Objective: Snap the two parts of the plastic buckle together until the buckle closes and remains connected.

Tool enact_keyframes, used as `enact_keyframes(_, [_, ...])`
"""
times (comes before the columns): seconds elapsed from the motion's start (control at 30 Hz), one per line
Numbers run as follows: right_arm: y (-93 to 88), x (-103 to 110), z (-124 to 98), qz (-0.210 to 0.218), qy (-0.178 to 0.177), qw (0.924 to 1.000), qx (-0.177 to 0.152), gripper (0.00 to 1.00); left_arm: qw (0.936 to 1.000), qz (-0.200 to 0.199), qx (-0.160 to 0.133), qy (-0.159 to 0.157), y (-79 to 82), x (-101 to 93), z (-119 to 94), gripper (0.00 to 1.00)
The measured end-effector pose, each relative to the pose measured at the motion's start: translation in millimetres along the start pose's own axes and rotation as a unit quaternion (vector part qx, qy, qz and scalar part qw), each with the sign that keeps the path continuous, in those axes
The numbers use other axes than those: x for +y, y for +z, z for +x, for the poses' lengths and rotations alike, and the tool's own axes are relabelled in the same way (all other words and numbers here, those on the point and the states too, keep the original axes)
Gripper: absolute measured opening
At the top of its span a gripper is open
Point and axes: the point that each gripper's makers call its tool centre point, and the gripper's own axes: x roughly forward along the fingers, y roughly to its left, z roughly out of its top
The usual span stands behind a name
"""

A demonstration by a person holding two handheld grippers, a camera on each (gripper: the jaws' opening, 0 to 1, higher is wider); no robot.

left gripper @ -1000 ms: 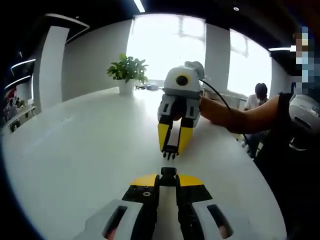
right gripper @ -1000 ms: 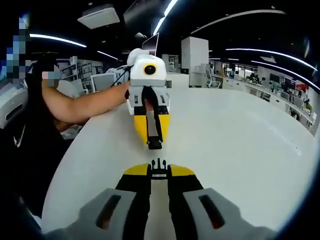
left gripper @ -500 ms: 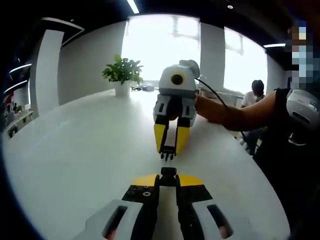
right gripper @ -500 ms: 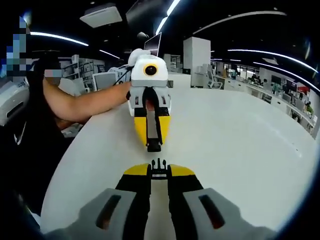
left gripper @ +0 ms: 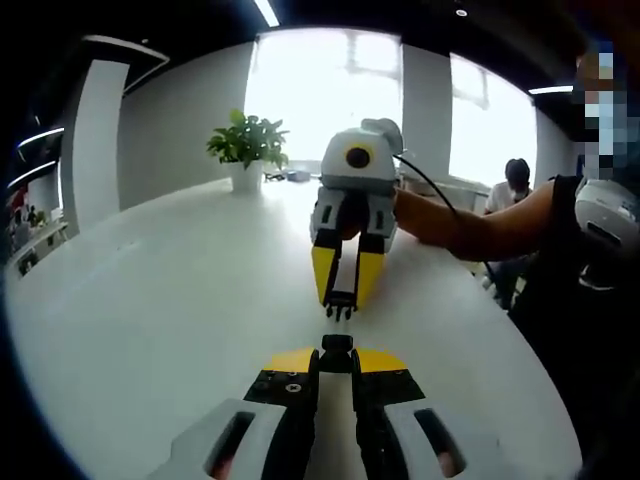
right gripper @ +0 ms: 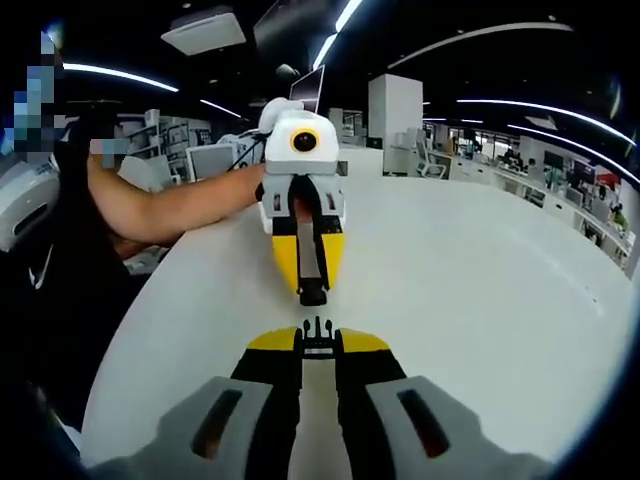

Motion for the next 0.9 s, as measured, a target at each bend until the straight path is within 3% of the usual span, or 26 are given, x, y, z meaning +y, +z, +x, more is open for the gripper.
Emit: enact_keyframes(0.9, [-1.2, -3.5, 0.5, 0.002, -0.004, 1.0, 0.002, 0.11, 1.0, 0.004, -0.004, 0.005, 1.9, -0.9, -0.8, 0.11])
